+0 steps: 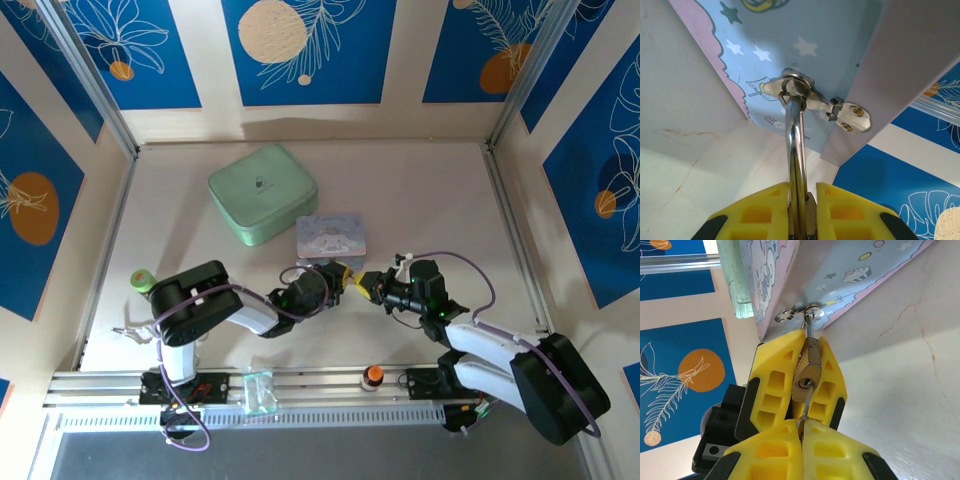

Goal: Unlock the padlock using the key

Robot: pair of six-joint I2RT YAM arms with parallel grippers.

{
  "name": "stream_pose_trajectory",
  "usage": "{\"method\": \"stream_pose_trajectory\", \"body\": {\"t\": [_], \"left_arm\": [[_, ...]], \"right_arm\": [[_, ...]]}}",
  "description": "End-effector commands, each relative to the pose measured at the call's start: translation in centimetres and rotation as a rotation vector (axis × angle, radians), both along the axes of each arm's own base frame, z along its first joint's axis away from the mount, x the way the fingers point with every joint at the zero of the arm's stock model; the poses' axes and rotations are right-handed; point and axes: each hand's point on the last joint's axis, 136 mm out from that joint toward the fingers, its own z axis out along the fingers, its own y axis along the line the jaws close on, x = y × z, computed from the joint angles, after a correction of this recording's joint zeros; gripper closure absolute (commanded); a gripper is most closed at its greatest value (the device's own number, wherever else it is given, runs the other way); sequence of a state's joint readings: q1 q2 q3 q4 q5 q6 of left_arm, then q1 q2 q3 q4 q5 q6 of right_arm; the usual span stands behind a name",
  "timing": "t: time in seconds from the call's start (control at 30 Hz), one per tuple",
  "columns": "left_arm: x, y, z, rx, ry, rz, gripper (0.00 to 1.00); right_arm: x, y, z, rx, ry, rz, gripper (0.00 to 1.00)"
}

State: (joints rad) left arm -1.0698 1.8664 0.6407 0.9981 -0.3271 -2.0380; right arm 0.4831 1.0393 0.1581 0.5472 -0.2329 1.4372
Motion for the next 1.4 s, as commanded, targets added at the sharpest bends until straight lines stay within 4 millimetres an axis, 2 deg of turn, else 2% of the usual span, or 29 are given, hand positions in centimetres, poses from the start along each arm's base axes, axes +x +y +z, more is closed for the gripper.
{"method": "stream_pose_trajectory", "body": {"t": [0.0,0.37,0.7,0.93,1.17,1.37], "left_arm": [[-0.1,-1.2,3.1,-0.141,-0.062,-0.013,1.0],[0.1,-1.7,3.4,-0.184,-0.074,-0.016,1.0],[-0.1,-1.6,3.3,-0.191,-0.07,-0.021,1.0],[-0.1,-1.8,4.2,-0.225,-0.086,-0.028,1.0],[-0.2,-2.1,5.2,-0.264,-0.108,-0.037,1.0],[-0.1,-1.9,6.0,-0.293,-0.135,-0.031,1.0]], "right_arm": [[1.0,0.7,2.1,0.022,-0.09,0.016,1.0],[0.6,1.9,1.8,0.038,-0.097,0.071,1.0],[0.9,1.6,2.2,0.029,-0.126,0.065,1.0],[1.3,0.2,0.9,0.034,-0.094,0.044,1.0],[1.7,0.2,0.6,0.031,-0.086,0.055,1.0],[1.5,-0.1,-0.9,0.019,-0.012,0.067,1.0]]}}
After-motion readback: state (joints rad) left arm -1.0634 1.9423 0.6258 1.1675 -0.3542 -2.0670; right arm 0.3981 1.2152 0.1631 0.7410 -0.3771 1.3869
